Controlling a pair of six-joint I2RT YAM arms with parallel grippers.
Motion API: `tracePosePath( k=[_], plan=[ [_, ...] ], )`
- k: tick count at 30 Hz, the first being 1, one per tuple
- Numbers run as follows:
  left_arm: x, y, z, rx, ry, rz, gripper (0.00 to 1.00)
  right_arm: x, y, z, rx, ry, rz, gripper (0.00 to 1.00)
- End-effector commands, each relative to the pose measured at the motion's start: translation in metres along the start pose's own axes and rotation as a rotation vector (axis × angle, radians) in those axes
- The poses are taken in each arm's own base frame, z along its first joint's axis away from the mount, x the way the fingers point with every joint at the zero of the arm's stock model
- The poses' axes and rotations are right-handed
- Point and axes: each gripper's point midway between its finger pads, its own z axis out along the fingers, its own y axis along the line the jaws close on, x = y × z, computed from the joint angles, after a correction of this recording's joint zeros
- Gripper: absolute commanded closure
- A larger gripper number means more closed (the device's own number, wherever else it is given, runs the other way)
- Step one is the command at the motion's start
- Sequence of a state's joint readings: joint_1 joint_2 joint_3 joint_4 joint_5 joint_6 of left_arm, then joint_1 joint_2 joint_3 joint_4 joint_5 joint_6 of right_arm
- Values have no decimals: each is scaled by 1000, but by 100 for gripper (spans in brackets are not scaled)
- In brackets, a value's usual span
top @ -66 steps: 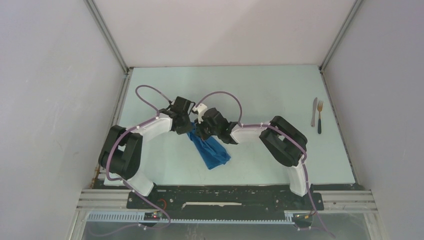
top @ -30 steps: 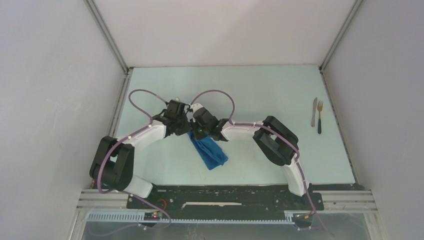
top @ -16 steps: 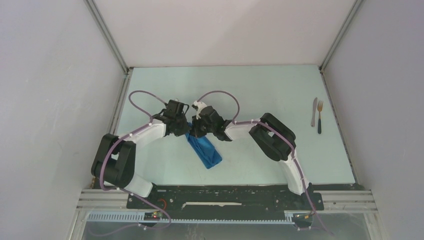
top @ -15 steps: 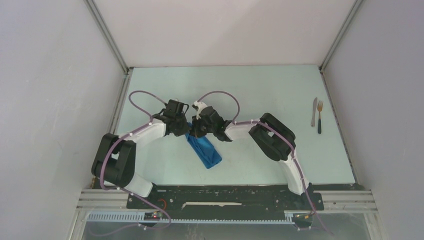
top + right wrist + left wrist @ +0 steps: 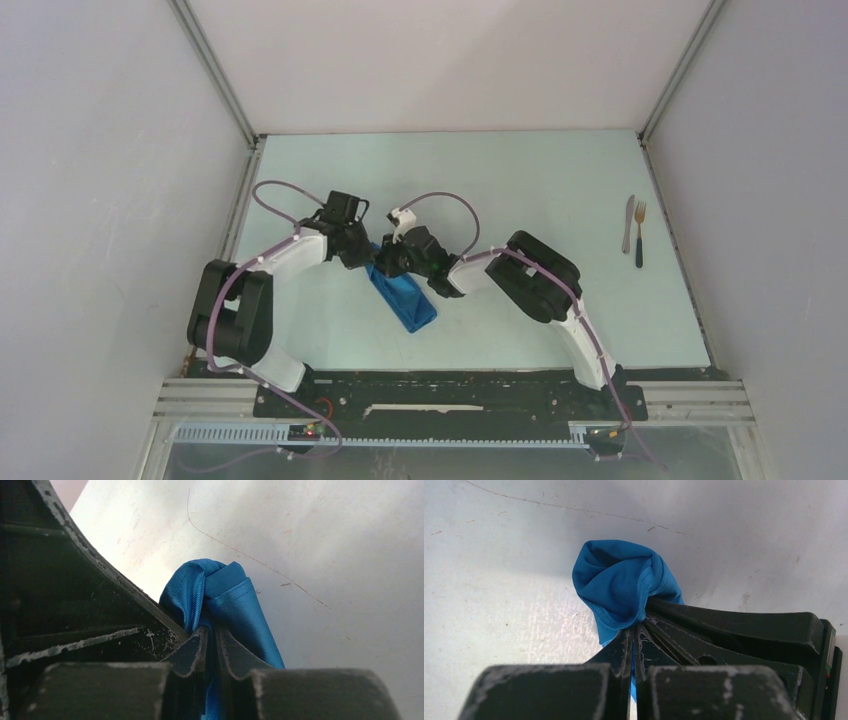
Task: Fold the napkin into a case and place the utensils inside
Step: Stuff the top corner of the smaller-rectangle-folded napkin into the folded napkin.
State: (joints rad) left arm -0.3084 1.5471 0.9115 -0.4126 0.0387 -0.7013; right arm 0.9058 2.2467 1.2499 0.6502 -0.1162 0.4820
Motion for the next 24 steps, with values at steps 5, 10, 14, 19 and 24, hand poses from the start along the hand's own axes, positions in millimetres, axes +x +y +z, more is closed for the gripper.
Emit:
tracePosePath(
  k=[5, 10, 14, 19, 24],
  plan=[
    [-5, -20, -5, 98, 70, -54, 92, 9, 12, -4, -50, -26, 16, 71],
    [-16, -22, -23, 136, 30, -57, 76, 17, 11, -4, -49, -9, 34, 70],
    [-24, -13, -42, 153, -13, -69, 60, 19, 9, -5, -47, -3, 41, 71],
    [-29, 6, -53, 132, -55, -98, 62, 18, 11, -9, -48, 14, 31, 69],
    [-27, 25, -44, 80, -57, -149, 65, 16, 20, -17, -87, 60, 43, 55]
  ],
)
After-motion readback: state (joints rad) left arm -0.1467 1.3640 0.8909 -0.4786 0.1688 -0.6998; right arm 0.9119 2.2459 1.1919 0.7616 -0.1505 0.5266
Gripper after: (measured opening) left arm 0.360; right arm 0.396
